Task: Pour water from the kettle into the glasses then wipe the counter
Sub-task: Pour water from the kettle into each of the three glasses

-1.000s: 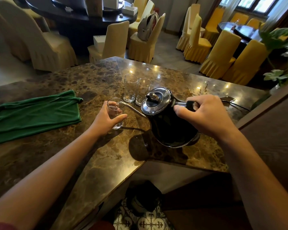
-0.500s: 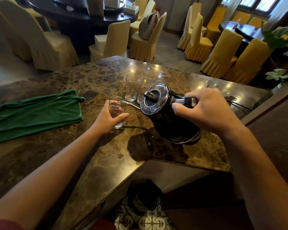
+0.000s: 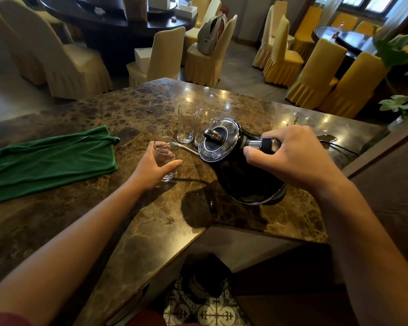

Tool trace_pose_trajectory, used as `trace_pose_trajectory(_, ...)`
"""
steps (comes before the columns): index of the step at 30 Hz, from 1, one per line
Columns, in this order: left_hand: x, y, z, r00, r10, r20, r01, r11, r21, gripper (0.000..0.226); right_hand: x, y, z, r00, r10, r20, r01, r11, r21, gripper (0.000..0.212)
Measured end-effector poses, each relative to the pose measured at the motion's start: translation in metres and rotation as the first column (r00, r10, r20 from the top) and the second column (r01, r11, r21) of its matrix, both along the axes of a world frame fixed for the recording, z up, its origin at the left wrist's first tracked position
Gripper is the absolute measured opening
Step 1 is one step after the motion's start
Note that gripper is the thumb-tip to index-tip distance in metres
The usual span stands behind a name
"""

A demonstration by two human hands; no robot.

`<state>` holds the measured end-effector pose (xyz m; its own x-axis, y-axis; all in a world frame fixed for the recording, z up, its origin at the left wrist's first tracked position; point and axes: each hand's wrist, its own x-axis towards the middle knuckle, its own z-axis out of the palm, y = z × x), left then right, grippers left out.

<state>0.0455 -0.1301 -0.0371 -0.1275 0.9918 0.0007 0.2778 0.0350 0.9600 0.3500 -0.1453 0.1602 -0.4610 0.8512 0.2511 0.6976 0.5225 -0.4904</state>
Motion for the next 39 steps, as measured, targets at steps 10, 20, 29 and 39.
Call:
trace_pose_trajectory(10, 0.003, -0.003, 0.005, 1.000, 0.008, 0.004, -0.008, 1.000, -0.003, 0.061, -0.002, -0.007, -0.002, 1.000, 0.003, 0.027, -0.004, 1.000, 0.023, 0.050)
trace_pose_trajectory(20, 0.003, -0.003, 0.004, 1.000, 0.006, 0.007, -0.006, 1.000, -0.002, 0.062, -0.005, -0.011, 0.002, 0.995, 0.022, 0.092, -0.028, 0.998, 0.056, 0.046)
trace_pose_trajectory(29, 0.002, -0.003, 0.004, 0.999, -0.007, 0.033, 0.007, 1.000, -0.003, 0.058, 0.006, -0.007, -0.009, 0.997, -0.056, -0.059, 0.049, 0.993, -0.106, 0.048)
trace_pose_trajectory(39, 0.000, -0.002, 0.002, 0.999, -0.019, 0.038, 0.019, 1.000, 0.012, 0.060, 0.006, -0.029, -0.030, 0.885, -0.304, -0.352, 0.177, 0.920, -0.349, 0.050)
